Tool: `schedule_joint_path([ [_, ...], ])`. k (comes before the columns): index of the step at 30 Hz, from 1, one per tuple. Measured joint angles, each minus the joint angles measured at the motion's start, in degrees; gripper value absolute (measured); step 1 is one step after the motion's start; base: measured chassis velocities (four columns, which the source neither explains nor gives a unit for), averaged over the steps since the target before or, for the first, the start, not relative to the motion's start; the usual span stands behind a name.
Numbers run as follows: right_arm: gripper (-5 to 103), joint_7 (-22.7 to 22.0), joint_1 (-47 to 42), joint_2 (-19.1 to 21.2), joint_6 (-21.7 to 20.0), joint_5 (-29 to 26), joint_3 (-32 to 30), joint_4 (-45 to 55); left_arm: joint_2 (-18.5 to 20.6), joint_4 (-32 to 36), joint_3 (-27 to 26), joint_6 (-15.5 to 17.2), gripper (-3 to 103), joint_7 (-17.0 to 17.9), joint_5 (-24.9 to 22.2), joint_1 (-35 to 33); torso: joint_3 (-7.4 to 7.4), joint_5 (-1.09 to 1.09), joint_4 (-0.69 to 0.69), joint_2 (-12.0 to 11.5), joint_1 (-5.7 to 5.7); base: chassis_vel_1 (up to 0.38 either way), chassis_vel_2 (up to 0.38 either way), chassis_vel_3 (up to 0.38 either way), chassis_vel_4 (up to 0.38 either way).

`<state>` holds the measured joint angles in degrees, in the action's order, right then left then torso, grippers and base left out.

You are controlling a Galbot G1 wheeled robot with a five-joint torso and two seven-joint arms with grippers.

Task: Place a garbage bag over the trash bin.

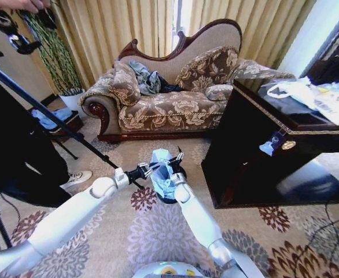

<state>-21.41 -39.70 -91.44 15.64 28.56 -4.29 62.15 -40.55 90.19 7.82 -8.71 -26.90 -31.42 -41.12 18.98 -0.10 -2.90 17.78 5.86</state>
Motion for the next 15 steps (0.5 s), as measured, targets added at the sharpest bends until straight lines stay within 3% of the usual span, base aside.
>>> schedule_joint_path([
  [7,100,0.1,-0.2,-0.5,0.3,0.3,0.0,-0.3,-3.4,-8.3,5.2,-1.6,6,0.7,2.9,5.1,0.0,0.01,-0.01,0.0,0.0,0.0,0.0,0.0,0.0],
  [15,100,0.2,-0.2,-0.4,0.5,0.4,0.0,-0.6,-7.3,-15.3,7.2,-1.5,3,1.4,3.2,7.8,0.0,0.01,-0.01,0.0,0.0,0.0,0.0,0.0,0.0],
])
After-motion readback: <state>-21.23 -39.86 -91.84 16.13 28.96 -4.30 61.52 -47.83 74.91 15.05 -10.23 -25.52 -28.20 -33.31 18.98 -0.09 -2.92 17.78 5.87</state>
